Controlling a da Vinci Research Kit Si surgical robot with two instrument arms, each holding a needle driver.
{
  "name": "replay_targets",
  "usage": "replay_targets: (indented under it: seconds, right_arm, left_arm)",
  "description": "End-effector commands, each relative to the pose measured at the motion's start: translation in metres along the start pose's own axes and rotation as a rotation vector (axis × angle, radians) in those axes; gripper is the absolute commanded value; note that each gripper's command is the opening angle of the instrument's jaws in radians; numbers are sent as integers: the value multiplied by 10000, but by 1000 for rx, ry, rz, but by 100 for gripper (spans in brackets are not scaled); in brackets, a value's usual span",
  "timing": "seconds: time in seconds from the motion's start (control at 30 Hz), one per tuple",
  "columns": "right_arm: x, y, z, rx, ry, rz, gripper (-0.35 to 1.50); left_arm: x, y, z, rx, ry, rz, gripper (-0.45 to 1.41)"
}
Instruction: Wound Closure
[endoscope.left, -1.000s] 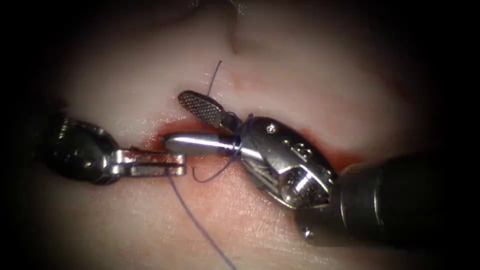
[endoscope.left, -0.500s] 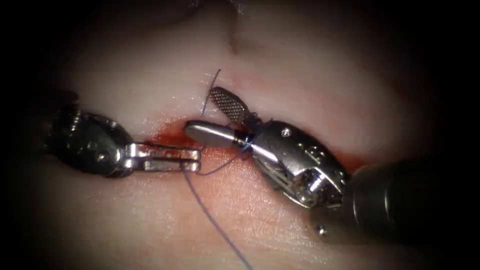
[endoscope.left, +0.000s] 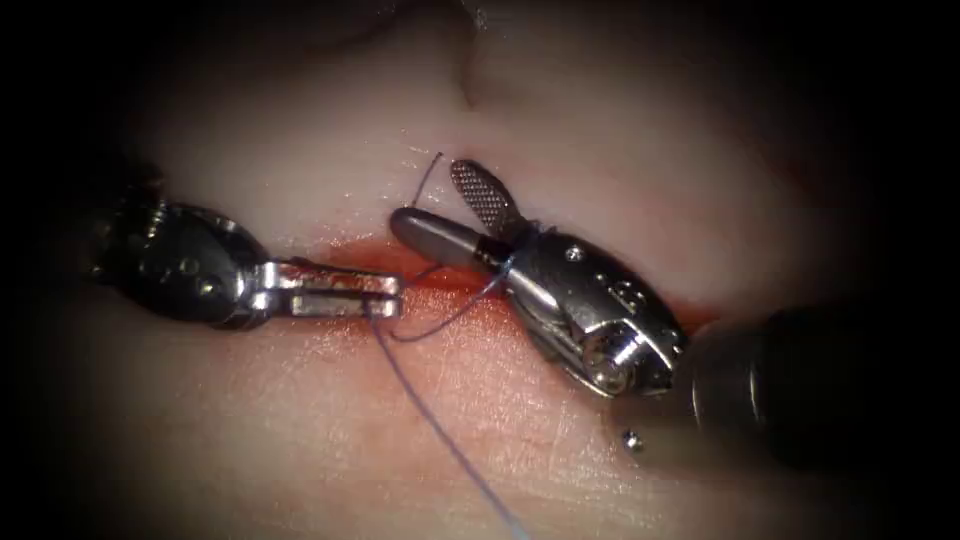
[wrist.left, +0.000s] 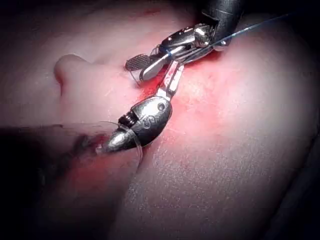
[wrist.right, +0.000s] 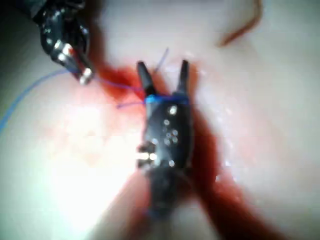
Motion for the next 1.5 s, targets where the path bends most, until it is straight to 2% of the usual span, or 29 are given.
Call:
replay_targets:
  seconds: [0.03,0.27,0.33,0.37,0.47,0.7,0.93,1.17,1.5]
  right_arm:
    - [-10,-5,12,15,-6,8,64]
    - [-21,-16,28,57,-35,18,64]
    - [-25,-17,30,68,-49,15,54]
    - [-26,-17,30,76,-56,14,38]
    - [-27,-17,28,98,-85,12,-35]
    - [-31,-16,14,114,-154,-15,-35]
    - [-27,-26,8,119,-157,-104,-35]
    - [-10,-44,-5,125,-146,-173,-35]
    - [-10,-56,-15,139,-134,-235,-35]
  left_arm:
    - [-7,5,5,-1,2,-3,-45]
    - [-7,6,4,-2,2,-3,-45]
    - [-7,6,4,-2,2,-3,-45]
    - [-6,6,3,0,1,-3,-45]
    - [-6,6,3,0,1,-4,-45]
    - [-4,6,2,1,1,-6,-45]
    - [2,2,-5,11,-2,-12,-45]
    - [10,-15,-31,48,-41,-48,-45]
    - [-1,-52,-52,71,-105,-119,-45]
